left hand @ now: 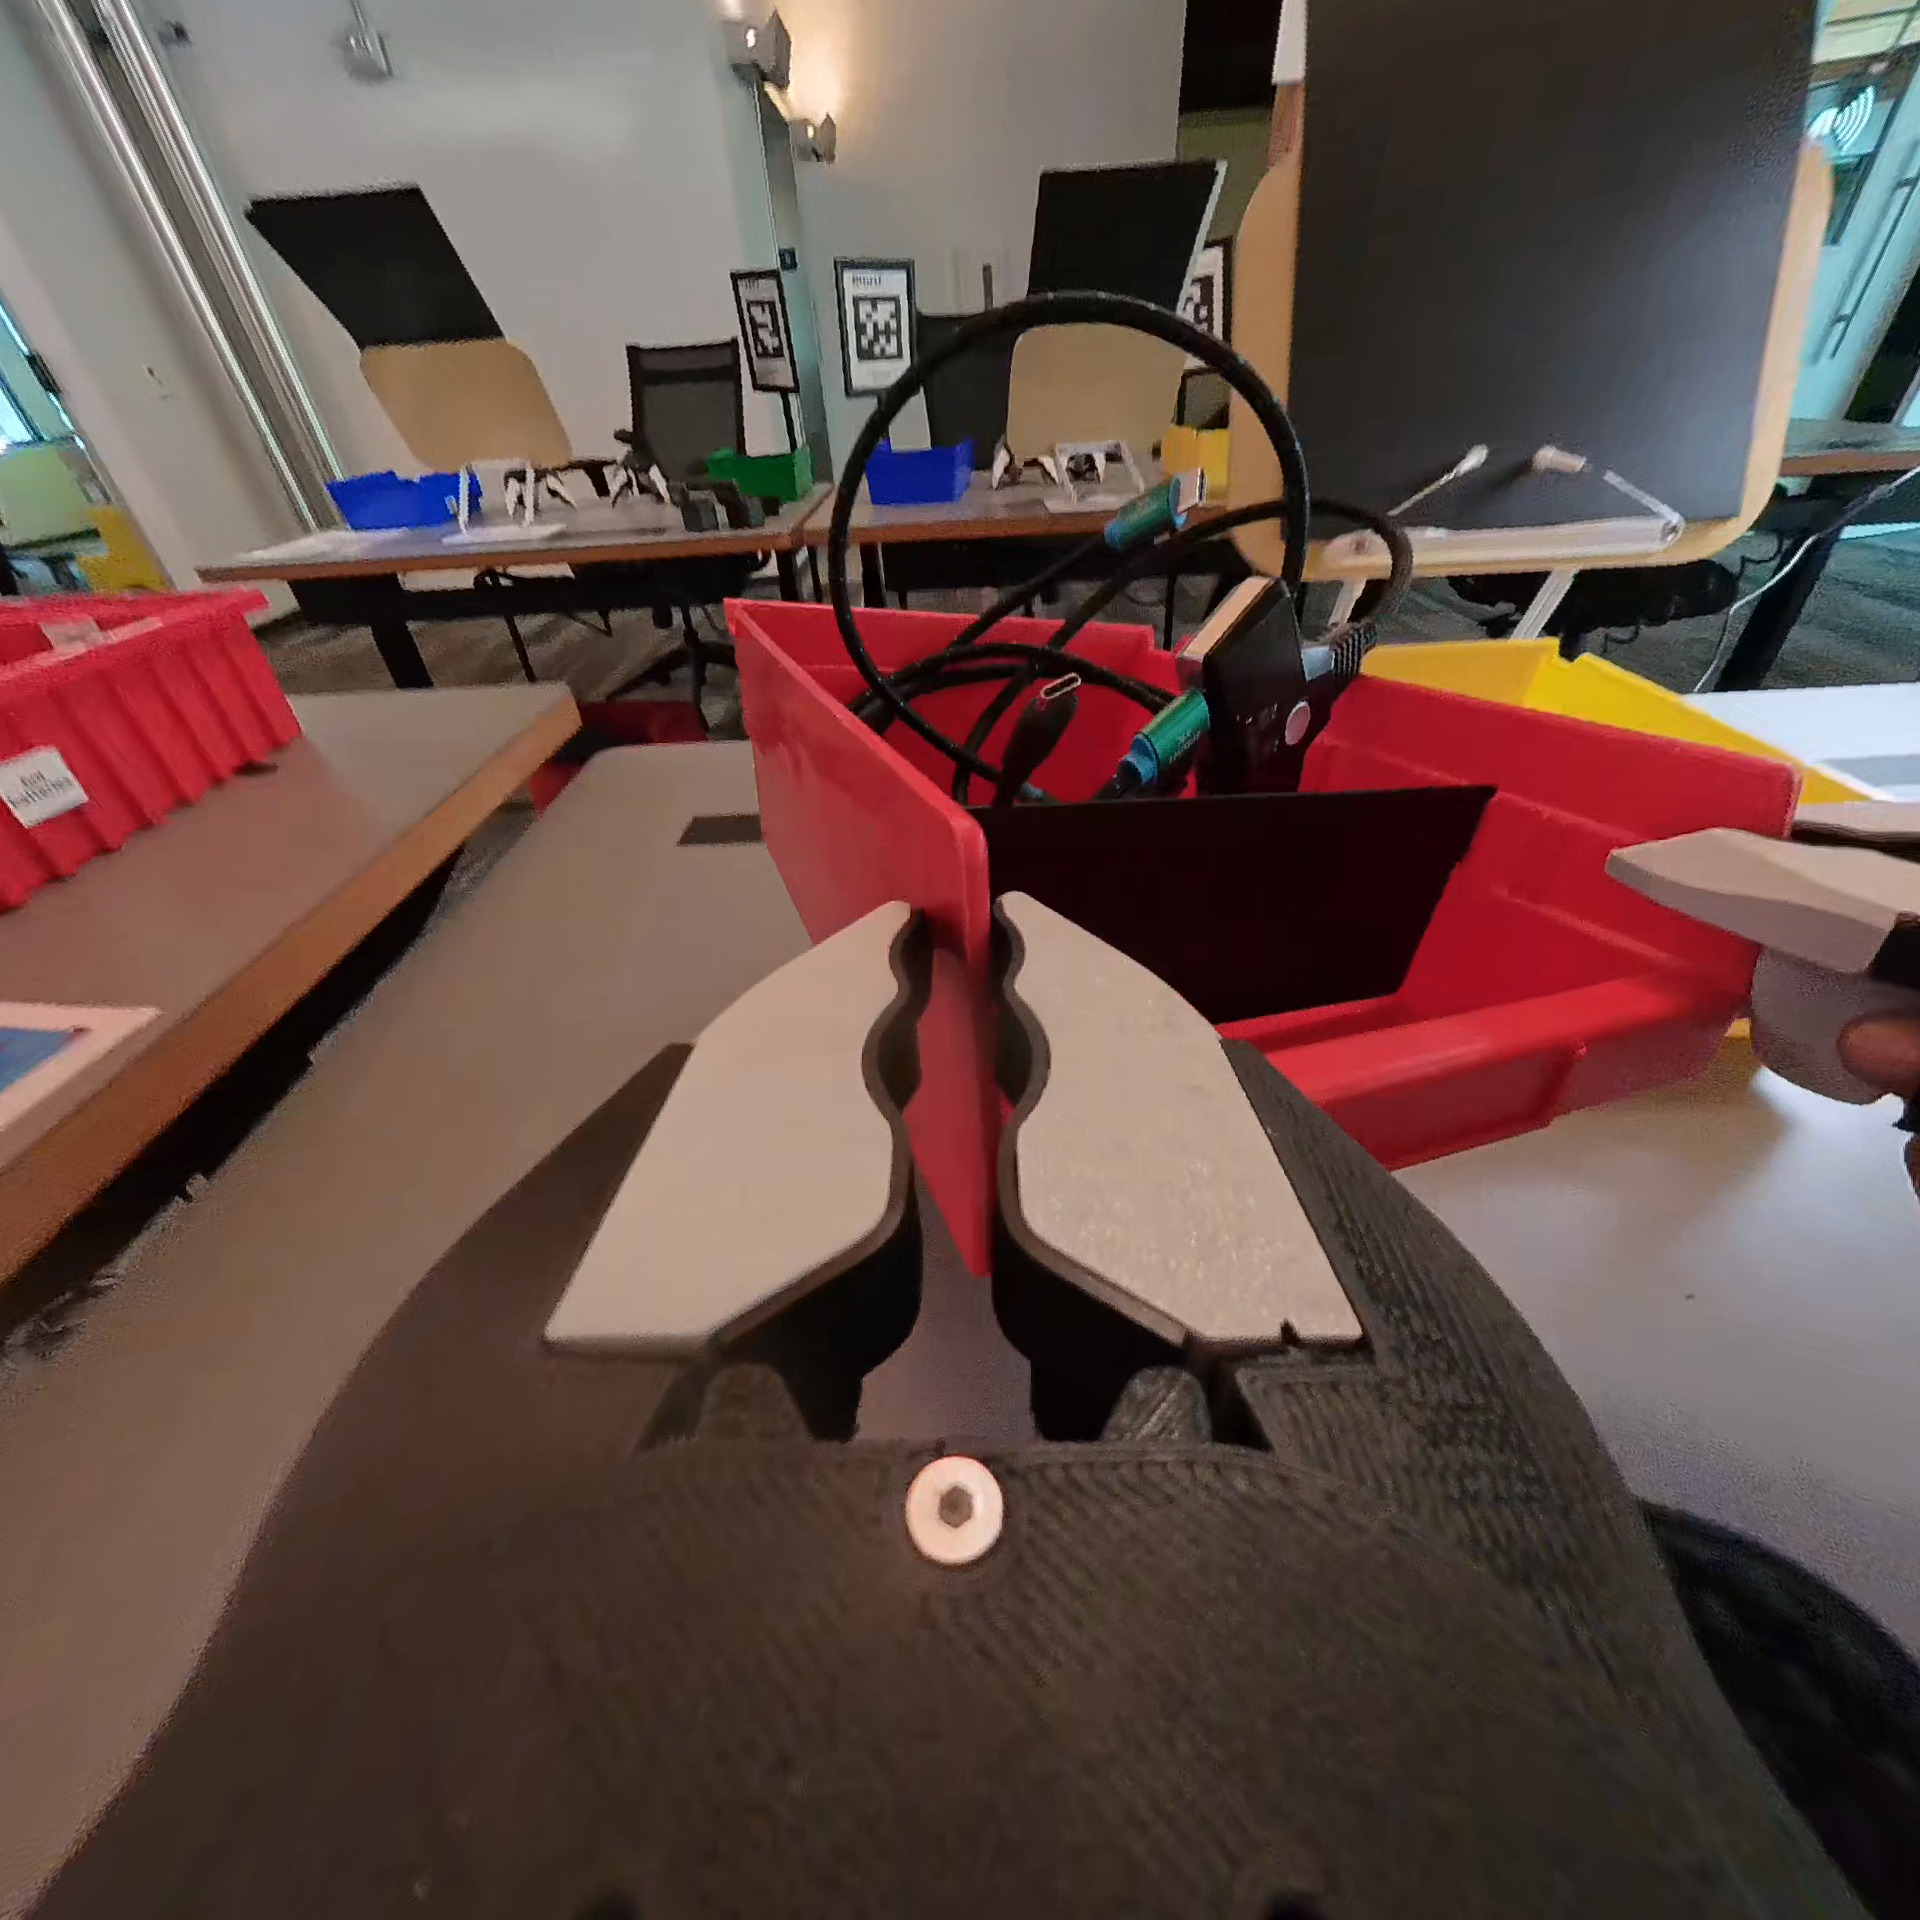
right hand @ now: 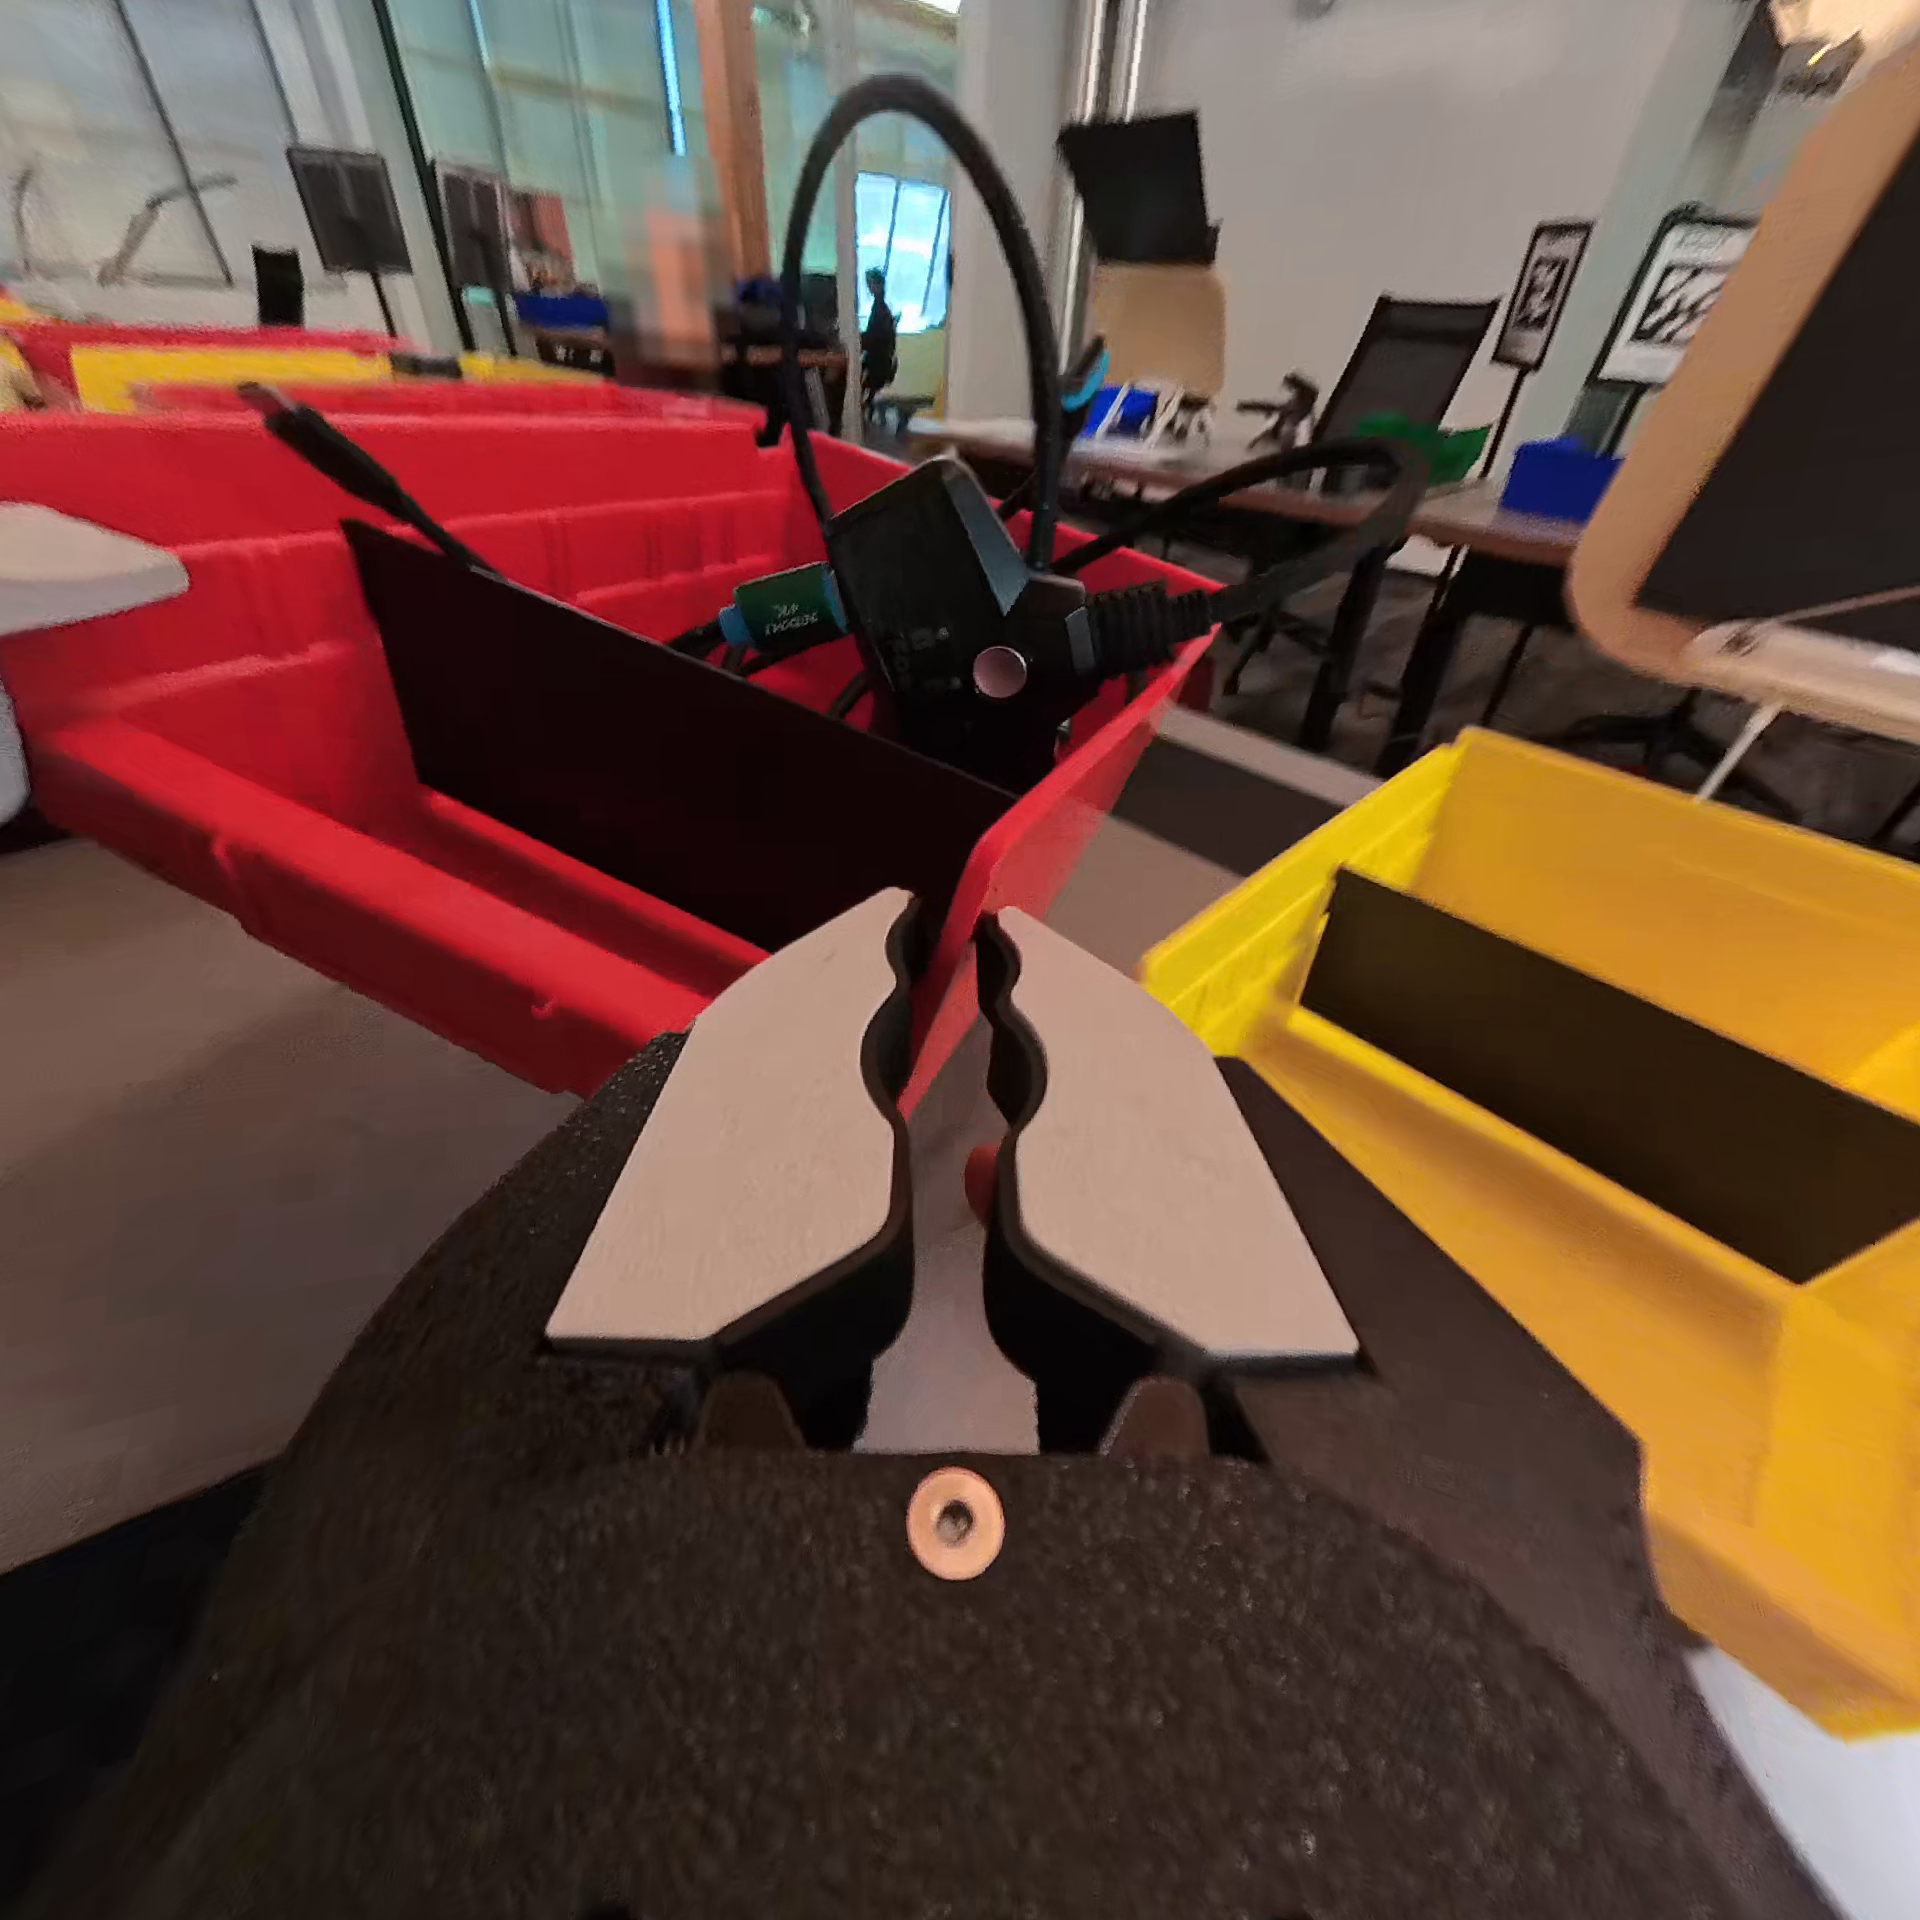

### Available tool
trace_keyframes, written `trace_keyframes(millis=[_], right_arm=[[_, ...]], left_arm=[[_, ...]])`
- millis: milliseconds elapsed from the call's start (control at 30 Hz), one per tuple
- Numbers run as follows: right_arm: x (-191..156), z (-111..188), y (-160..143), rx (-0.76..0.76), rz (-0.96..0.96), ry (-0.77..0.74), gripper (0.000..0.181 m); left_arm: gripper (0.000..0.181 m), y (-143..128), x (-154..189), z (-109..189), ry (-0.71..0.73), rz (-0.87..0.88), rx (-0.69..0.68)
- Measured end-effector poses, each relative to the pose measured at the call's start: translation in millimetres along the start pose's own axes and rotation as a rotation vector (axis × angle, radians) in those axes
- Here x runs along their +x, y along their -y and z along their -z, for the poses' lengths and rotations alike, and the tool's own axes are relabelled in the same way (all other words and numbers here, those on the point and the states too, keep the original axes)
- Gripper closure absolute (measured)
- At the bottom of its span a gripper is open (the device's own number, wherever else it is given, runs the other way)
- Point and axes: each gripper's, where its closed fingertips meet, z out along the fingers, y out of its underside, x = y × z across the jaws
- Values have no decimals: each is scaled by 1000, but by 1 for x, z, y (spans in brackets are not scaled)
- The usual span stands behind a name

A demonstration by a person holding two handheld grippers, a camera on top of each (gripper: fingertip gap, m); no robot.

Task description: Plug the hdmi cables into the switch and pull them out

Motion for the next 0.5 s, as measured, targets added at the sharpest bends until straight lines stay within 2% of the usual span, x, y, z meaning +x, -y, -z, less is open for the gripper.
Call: trace_keyframes(millis=[133,233,333,433,500], right_arm=[[-6,-21,-55,-107,5,38,170],[-3,-24,-69,-118,55,16,170],[12,-31,-92,-240,14,42,170],[20,-26,-90,-267,22,100,168],[25,-14,-76,-242,48,149,165]], left_arm=[[171,-57,-12,-20,-12,43,-66],[172,-68,-8,-26,-4,27,-11],[170,-84,2,-40,-29,43,-70],[165,-107,9,-50,-129,15,-239],[151,-93,9,-47,-172,15,-227]])
